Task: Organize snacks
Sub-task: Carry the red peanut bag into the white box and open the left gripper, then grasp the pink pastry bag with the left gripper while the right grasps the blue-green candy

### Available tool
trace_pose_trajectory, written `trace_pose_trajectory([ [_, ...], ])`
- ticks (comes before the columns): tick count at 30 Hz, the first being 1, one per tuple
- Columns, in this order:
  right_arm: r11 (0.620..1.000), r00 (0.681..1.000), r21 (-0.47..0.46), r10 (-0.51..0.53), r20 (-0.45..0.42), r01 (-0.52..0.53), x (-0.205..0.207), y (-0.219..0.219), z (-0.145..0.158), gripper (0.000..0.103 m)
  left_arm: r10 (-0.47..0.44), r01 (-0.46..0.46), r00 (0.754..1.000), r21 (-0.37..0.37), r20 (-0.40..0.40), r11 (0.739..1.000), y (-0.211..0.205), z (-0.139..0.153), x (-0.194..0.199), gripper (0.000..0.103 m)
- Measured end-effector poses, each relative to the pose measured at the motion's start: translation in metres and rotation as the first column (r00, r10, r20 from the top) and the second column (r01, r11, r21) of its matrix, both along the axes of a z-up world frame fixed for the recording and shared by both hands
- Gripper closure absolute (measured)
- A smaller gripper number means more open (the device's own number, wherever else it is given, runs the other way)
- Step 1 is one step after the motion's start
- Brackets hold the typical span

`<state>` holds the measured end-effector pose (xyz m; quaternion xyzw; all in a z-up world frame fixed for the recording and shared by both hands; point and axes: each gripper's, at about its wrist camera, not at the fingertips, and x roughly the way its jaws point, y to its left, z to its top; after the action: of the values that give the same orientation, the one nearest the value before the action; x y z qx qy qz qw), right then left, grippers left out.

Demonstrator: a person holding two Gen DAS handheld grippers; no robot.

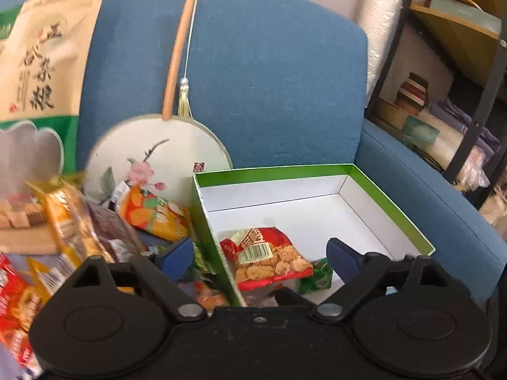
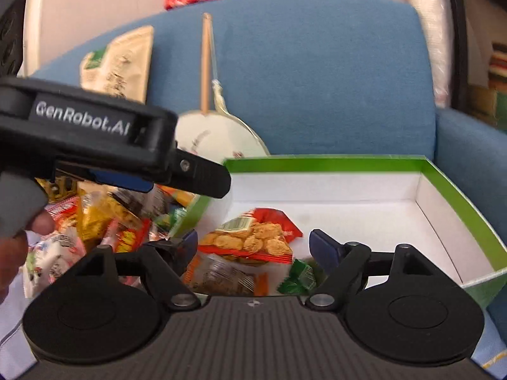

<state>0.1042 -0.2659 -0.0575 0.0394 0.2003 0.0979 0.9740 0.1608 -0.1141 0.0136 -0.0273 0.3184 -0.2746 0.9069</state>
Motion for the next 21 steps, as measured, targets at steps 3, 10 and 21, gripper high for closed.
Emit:
trace_pose_trajectory([
  [3, 1.0, 1.0, 0.008, 0.013, 0.014, -0.013, -0.005, 0.004, 0.004, 0.0, 0.004, -0.004, 1.0, 0.006, -0.007, 1.0, 0.011, 0.005, -0.007, 0.0],
  [10, 0.995, 0.996, 0.052, 0.089, 0.03, -0.09, -0.033, 0.022, 0.011, 0.0, 0.123, -0.125, 0.992, -0.041, -0.04, 0.991, 0.063, 0.012, -0.047, 0.0],
  [21, 0.976, 0.974, 0.049, 0.217, -0.06, -0.214, -0.054, 0.071, 0.01, 0.0, 0.265, -0.269, 0.958, -0.021, -0.114, 0.963, 0.14, -0.018, -0.11, 0.0],
])
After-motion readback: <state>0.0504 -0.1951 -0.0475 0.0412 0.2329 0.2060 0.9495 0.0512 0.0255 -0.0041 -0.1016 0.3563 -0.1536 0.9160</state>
